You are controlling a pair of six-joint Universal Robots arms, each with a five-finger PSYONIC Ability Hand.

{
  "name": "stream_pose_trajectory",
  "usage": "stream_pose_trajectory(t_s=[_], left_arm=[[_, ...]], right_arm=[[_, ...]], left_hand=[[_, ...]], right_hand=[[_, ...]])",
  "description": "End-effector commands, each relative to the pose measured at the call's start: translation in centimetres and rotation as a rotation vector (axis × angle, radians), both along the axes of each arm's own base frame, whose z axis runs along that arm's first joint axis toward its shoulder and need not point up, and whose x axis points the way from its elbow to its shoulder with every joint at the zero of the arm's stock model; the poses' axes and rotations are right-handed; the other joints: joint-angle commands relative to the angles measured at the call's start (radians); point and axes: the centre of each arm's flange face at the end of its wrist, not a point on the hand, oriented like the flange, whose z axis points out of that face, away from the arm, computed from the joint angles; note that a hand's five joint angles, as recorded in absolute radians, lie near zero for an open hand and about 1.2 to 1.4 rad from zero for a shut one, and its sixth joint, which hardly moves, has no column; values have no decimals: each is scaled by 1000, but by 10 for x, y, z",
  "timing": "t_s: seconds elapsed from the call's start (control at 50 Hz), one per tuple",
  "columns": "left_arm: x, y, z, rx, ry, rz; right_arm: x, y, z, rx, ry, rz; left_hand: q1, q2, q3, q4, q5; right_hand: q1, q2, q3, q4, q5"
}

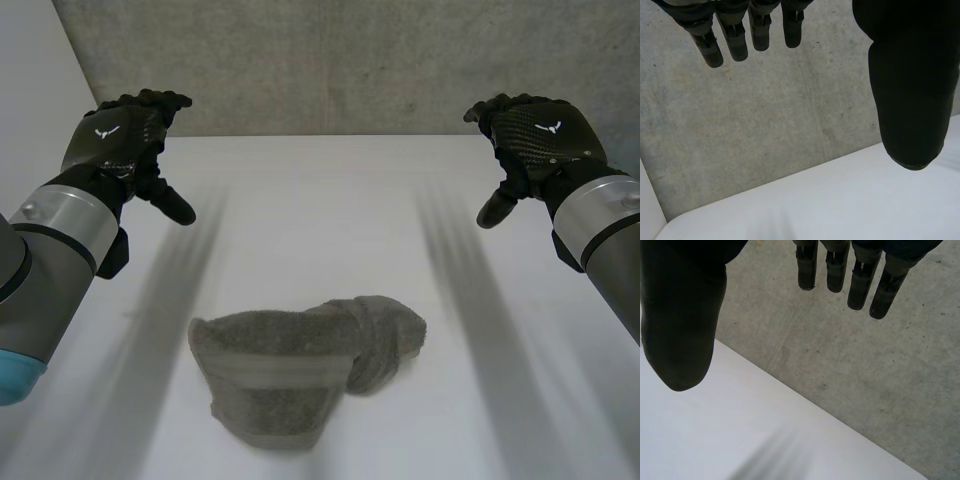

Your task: Fold the towel.

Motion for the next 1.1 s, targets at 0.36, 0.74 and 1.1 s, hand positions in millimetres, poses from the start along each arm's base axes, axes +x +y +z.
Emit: stream_pose_trajectory(t_s=[0.36, 0.74, 1.1], left_arm=[[8, -9, 3, -13, -2, 28], [56, -64, -35, 103, -26, 40], [58, -58, -52, 159, -23, 3]], right_arm=[[13, 25, 4, 89, 3, 98], [133, 157, -71, 163, 176, 787], [178, 177, -138, -95, 478, 752]], left_hand=[[3, 6, 7, 6, -28], [30, 33, 35, 34, -1], [53, 56, 58, 57, 22]], right_hand=[[-44, -77, -65, -78, -62], [49, 16, 27, 14, 31], [506, 473, 484, 471, 487]])
